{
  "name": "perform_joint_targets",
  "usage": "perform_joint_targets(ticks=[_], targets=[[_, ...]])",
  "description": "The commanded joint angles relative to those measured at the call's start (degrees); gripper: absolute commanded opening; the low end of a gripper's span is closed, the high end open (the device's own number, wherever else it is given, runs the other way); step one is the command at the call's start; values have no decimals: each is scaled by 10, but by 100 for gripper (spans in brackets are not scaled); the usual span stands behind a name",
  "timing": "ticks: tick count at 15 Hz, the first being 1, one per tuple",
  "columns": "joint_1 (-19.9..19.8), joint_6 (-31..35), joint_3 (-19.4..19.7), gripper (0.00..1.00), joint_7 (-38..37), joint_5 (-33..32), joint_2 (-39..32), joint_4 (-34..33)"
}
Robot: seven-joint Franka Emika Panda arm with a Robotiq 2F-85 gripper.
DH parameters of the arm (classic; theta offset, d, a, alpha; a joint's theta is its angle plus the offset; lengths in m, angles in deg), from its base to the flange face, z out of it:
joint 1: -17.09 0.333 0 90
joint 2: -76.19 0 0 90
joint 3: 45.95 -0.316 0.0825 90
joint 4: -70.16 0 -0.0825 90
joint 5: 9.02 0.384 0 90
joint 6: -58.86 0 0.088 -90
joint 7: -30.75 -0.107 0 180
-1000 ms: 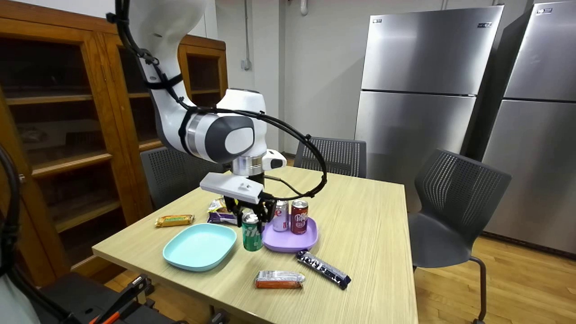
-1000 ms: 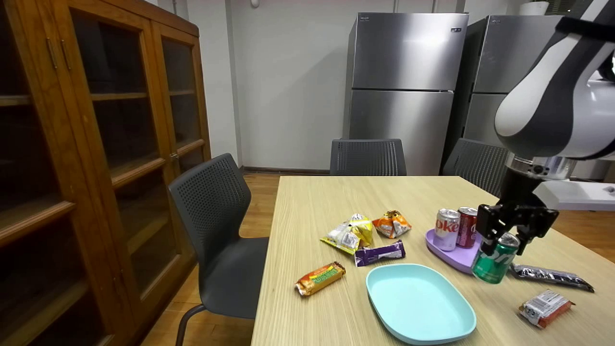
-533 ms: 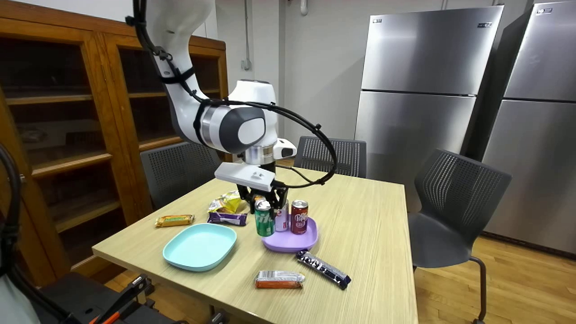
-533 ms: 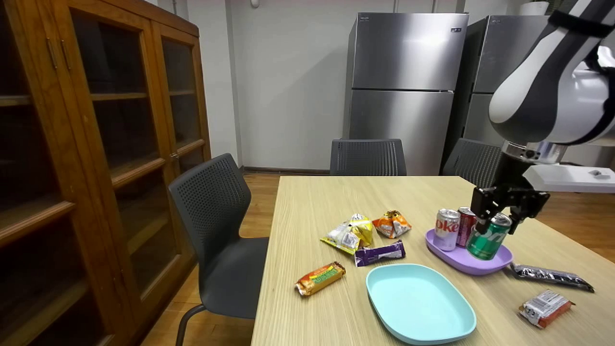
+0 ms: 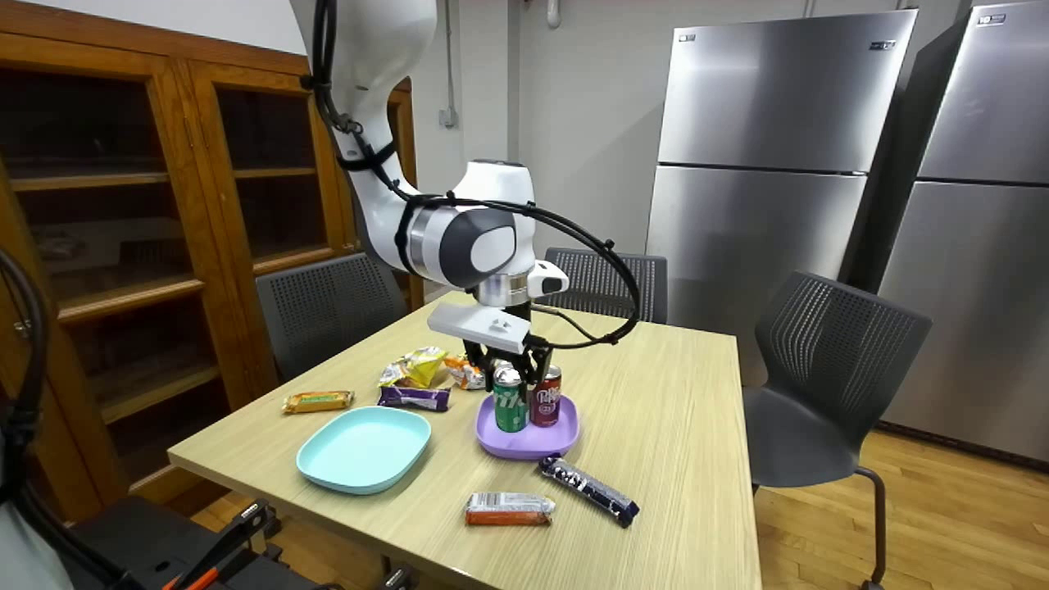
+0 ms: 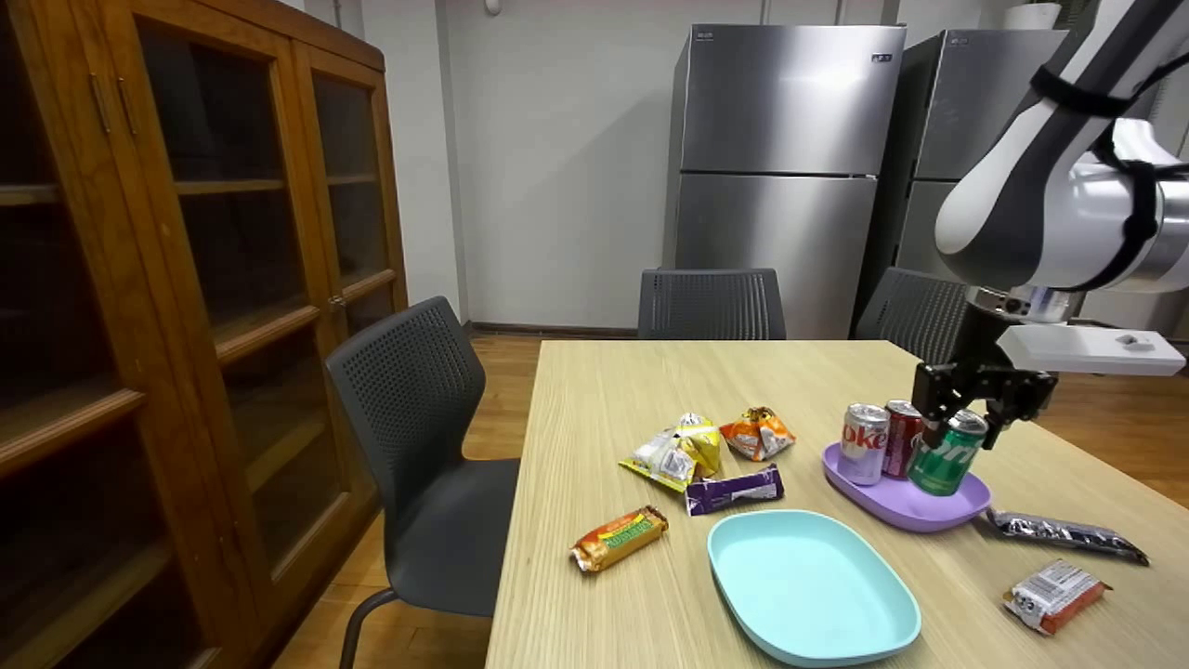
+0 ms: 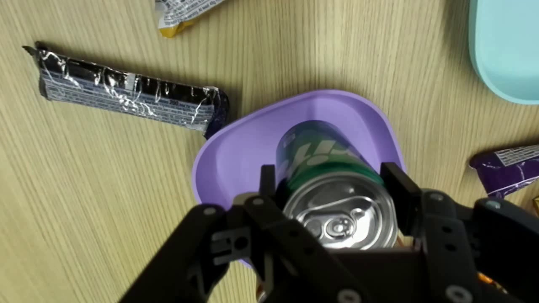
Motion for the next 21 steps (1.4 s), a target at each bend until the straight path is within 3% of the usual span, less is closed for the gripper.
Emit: perform_joint_targets(ticks=[1,14,15,16,19,21], targets=[[1,-22,1,38,-28,-6,-29,-43],[5,-28,1,38,-54,-9,-68,-78],[5,-29,1,58,-54,-8,-67,-78],[5,-29,0,88,-55,-8,-66,-77],[3,-26,-3,99,-52,-6,-56,-69],[-2,-22,-9,100,-47,-1,-43,-60]])
